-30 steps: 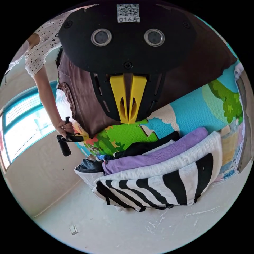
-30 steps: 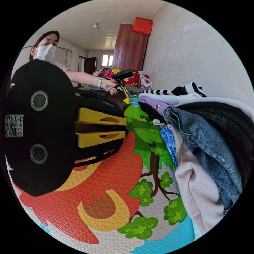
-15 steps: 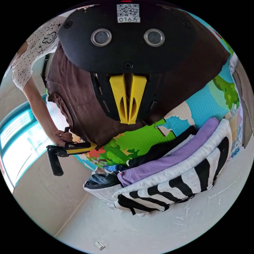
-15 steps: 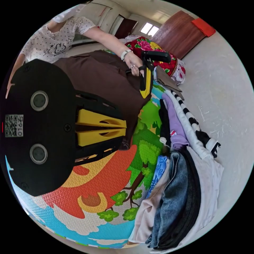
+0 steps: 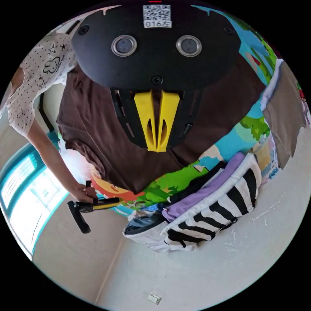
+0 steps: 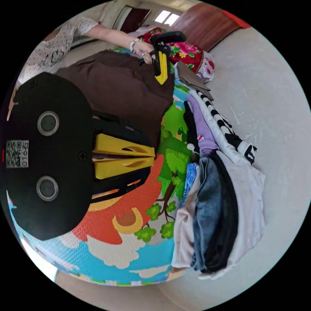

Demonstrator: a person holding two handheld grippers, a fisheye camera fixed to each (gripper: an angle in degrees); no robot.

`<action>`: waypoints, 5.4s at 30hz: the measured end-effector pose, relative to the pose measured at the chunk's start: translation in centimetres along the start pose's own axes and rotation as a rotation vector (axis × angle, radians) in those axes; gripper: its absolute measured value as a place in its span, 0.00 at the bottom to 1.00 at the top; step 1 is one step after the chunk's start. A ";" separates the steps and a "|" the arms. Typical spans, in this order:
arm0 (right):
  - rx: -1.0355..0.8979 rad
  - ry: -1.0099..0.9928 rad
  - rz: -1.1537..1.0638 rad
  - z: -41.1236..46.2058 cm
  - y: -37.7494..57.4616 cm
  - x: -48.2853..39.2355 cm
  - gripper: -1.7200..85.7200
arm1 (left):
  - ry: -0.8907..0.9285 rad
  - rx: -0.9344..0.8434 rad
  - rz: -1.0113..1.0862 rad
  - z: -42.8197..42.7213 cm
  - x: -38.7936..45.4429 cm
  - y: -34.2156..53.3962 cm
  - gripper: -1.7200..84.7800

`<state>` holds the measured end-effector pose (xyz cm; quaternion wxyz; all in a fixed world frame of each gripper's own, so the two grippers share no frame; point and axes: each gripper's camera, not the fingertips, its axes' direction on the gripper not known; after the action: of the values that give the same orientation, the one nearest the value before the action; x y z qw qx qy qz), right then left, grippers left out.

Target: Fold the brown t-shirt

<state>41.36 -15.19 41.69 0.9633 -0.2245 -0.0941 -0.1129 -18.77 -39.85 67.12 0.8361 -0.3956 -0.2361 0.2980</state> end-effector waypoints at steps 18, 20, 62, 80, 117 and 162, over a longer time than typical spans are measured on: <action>-0.043 0.139 -0.249 -9.8 18.3 -21.5 0.02 | 0.033 0.013 0.045 -7.0 23.1 19.3 0.01; 0.011 0.030 -0.390 -12.1 20.7 -27.8 0.03 | -0.017 0.059 0.001 -9.0 23.5 21.5 0.01; 0.232 -0.019 -0.309 -24.3 42.0 -52.5 0.08 | -0.181 0.222 -0.166 -16.9 37.4 47.8 0.01; 0.219 0.057 -0.342 -23.8 41.2 -57.1 0.03 | -0.080 0.267 -0.157 -12.4 38.5 54.3 0.01; 0.331 -0.190 -0.499 -20.2 20.9 -64.9 0.14 | -0.094 0.435 -0.323 -18.5 36.1 88.3 0.04; -0.069 0.041 -0.465 0.2 -28.8 -68.3 0.02 | 0.113 0.694 0.119 -36.5 29.3 66.7 0.01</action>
<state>-31.51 -28.34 37.86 0.9049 -0.2271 -0.1196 -0.3394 4.29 -4.79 -2.72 0.9135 -0.1170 -0.0509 0.3863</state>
